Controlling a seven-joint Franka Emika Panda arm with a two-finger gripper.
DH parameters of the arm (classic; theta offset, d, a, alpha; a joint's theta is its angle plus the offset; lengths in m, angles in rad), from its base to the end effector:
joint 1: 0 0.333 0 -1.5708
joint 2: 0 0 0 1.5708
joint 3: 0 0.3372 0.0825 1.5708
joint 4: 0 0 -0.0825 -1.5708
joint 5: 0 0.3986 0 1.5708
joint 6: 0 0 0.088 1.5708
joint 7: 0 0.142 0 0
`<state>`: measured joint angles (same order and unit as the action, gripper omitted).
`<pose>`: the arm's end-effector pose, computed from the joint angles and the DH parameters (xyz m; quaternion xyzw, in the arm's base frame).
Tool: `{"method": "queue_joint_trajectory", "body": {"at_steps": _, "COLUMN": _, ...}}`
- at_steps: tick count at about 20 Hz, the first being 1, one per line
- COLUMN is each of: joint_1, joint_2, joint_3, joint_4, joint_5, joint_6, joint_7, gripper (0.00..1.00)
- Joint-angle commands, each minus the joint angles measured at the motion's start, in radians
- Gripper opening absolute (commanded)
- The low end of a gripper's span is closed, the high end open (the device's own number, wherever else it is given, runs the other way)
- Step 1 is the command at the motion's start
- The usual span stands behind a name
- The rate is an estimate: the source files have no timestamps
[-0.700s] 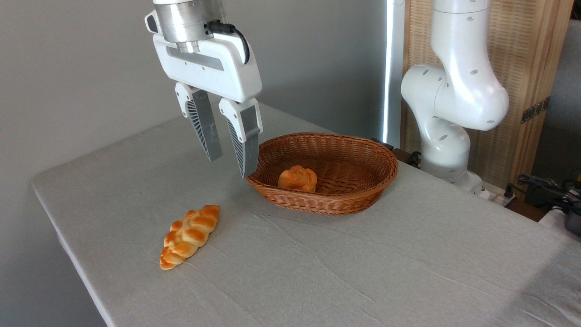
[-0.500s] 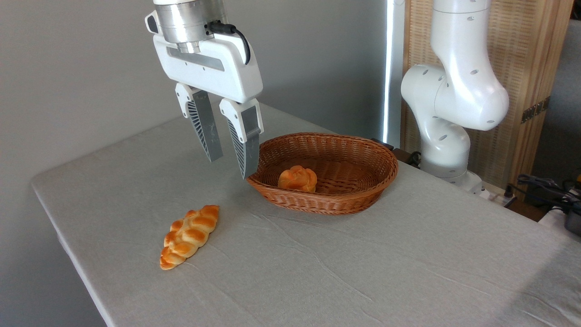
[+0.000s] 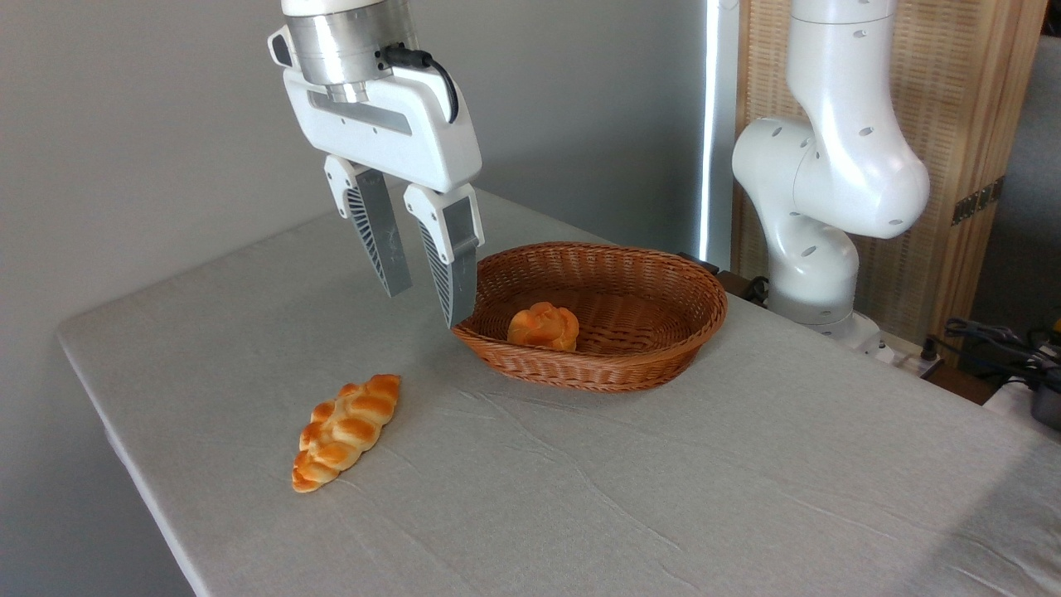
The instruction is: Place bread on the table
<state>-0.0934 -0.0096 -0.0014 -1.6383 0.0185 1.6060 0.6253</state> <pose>0.5644 -0.0511 0.5863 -0.9356 0.3527 0.0134 0.0060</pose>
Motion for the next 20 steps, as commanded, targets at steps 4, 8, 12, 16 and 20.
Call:
{"method": "queue_joint_trajectory", "body": {"at_steps": 4, "joint_1": -0.124, "joint_2": -0.272, "joint_3": -0.005, "joint_4": -0.363, "joint_5": -0.011, "joint_6": 0.012, "joint_7": 0.008, "gripper": 1.00}}
{"method": "queue_joint_trajectory", "body": {"at_steps": 8, "joint_1": -0.201, "joint_2": -0.389, "joint_3": -0.003, "joint_4": -0.579, "joint_5": -0.012, "joint_6": 0.058, "joint_7": 0.008, "gripper": 1.00}}
{"method": "queue_joint_trajectory", "body": {"at_steps": 12, "joint_1": -0.269, "joint_2": -0.394, "joint_3": -0.003, "joint_4": -0.721, "joint_5": -0.012, "joint_6": 0.156, "joint_7": 0.008, "gripper": 1.00}}
{"method": "queue_joint_trajectory", "body": {"at_steps": 16, "joint_1": -0.263, "joint_2": -0.366, "joint_3": 0.000, "joint_4": -0.791, "joint_5": 0.001, "joint_6": 0.302, "joint_7": 0.008, "gripper": 1.00}}
{"method": "queue_joint_trajectory", "body": {"at_steps": 20, "joint_1": -0.259, "joint_2": -0.342, "joint_3": 0.003, "joint_4": -0.796, "joint_5": 0.024, "joint_6": 0.333, "joint_7": 0.010, "gripper": 1.00}}
